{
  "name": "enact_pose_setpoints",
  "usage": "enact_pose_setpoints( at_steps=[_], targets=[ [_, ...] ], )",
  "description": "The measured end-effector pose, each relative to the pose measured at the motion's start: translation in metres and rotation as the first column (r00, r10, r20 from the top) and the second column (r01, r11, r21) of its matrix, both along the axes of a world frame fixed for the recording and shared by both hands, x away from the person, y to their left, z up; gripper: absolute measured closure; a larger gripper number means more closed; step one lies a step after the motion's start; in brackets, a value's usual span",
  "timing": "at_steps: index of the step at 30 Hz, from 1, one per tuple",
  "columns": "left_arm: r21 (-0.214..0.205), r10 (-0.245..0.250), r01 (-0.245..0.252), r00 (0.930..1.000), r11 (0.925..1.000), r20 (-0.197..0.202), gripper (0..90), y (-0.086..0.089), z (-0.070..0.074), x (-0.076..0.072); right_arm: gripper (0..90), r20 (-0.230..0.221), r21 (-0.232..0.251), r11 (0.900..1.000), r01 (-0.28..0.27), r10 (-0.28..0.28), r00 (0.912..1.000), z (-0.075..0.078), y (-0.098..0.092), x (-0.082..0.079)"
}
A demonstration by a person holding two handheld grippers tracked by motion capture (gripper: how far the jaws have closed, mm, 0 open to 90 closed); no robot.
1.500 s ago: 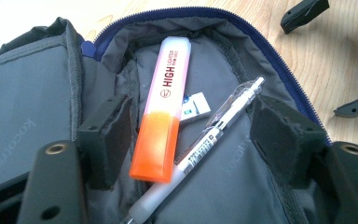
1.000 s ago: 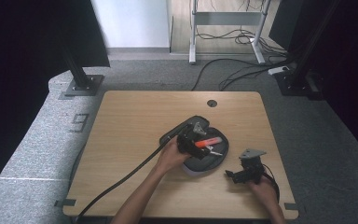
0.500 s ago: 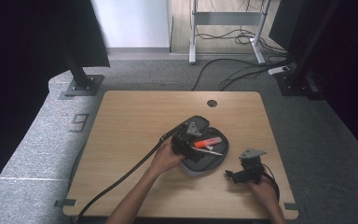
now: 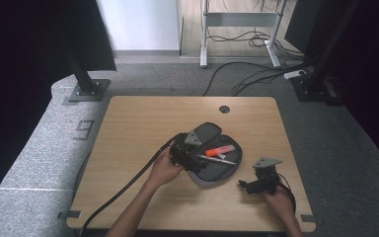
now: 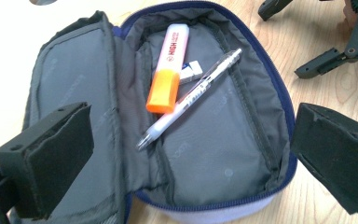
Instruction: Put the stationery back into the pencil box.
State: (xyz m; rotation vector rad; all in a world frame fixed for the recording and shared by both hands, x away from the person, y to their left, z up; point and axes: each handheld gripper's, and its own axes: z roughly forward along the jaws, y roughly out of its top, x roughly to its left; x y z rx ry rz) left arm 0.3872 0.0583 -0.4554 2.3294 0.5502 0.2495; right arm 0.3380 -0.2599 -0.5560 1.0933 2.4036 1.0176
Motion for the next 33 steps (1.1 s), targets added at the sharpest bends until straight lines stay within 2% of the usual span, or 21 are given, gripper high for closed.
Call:
enact_pose_setpoints(
  at_steps=[17, 27, 33],
  targets=[
    [-0.052, 0.069, -0.068, 0.9974, 0.9963, 0.019, 0.0, 0.055, 0.008, -0.011, 0.0, 0.0, 0.0, 1.0, 0.0, 0.0, 1.0, 0.0, 0.0, 0.0],
    [-0.077, 0.11, -0.107, 0.9932, 0.9912, 0.038, 0.0, 0.087, 0.003, -0.02, 0.0, 0.0, -0.001, 1.0, -0.001, 0.001, 1.0, 0.0, 0.0, 0.0],
    [-0.094, 0.116, -0.111, 0.9919, 0.9894, 0.052, 0.0, 0.105, -0.008, -0.028, 0.0, -0.001, -0.002, 1.0, -0.001, 0.001, 1.0, 0.0, 0.0, 0.0]
  ],
)
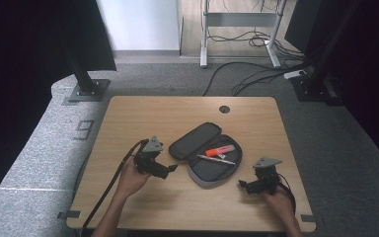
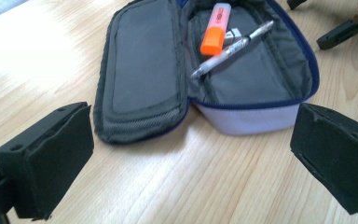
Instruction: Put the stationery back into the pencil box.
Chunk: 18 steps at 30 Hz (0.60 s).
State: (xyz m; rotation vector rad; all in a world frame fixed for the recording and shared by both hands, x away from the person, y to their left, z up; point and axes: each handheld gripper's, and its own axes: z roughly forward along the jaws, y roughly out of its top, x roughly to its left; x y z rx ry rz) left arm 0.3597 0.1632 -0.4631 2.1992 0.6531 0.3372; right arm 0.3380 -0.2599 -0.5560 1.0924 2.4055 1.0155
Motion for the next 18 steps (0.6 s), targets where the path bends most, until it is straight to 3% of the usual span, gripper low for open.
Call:
enact_pose_setpoints(
  at_steps=[8, 18],
  targets=[
    [-0.013, -0.001, 0.001, 1.0, 0.9999, -0.003, 0.0, 0.015, -0.018, -0.01, 0.0, 0.0, 0.0, 1.0, 0.0, 0.0, 1.0, 0.0, 0.0, 0.0],
    [0.007, 0.003, -0.003, 0.9999, 1.0, -0.016, 0.0, 0.02, -0.045, -0.018, 0.0, 0.0, 0.0, 1.0, 0.0, 0.0, 1.0, 0.0, 0.0, 0.0]
  ],
)
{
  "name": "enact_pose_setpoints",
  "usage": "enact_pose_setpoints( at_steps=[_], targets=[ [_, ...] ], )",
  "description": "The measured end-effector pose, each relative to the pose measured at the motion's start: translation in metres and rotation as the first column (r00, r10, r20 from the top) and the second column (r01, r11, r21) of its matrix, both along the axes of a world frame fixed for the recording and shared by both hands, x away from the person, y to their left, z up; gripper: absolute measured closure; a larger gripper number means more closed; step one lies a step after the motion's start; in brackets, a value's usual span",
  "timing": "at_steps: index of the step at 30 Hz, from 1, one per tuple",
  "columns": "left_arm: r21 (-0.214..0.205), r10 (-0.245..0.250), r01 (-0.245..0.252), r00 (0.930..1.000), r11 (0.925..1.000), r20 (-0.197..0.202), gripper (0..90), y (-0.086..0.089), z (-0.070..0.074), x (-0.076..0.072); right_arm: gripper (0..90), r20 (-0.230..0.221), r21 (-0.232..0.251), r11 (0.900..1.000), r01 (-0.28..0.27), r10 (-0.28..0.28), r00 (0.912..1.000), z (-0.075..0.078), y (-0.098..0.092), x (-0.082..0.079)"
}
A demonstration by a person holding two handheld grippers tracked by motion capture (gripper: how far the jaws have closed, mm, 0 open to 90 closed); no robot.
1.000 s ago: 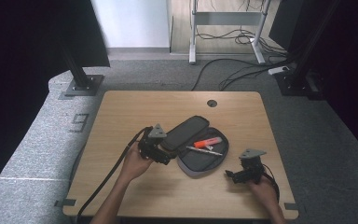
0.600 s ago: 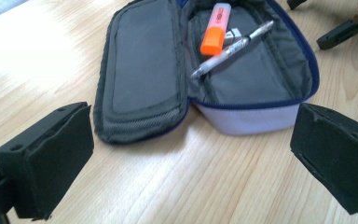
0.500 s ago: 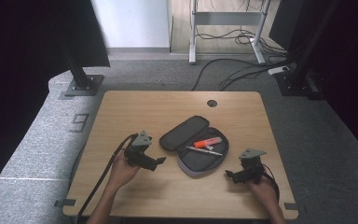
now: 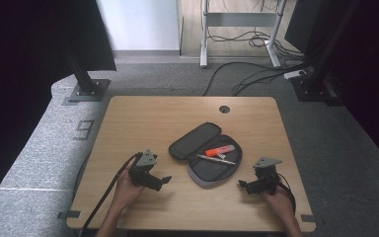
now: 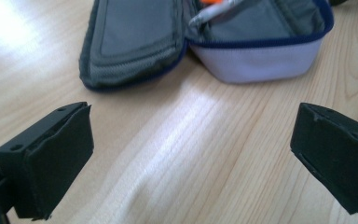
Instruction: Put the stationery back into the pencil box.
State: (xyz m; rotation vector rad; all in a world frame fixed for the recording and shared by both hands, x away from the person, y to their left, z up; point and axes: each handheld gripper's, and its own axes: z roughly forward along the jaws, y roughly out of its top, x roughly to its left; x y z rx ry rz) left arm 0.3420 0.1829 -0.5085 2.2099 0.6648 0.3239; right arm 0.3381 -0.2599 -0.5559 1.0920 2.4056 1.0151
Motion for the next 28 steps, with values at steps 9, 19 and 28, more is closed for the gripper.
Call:
enact_pose_setpoints(
  at_steps=[9, 19, 28],
  targets=[
    [0.024, 0.01, -0.009, 0.9998, 0.9997, -0.015, 0.0, 0.003, -0.019, -0.001, 0.0, 0.0, 0.0, 1.0, 0.0, 0.0, 1.0, 0.0, 0.0, 0.0],
    [0.092, 0.01, -0.006, 0.9992, 0.9957, -0.038, 0.0, -0.003, -0.038, -0.001, 0.0, 0.0, 0.0, 1.0, 0.0, 0.0, 1.0, 0.0, 0.0, 0.0],
    [0.105, 0.027, -0.017, 0.9948, 0.9943, -0.098, 0.0, -0.003, -0.04, 0.002, 0.0, 0.002, 0.002, 1.0, 0.004, -0.004, 1.0, 0.0, 0.0, -0.001]
  ],
)
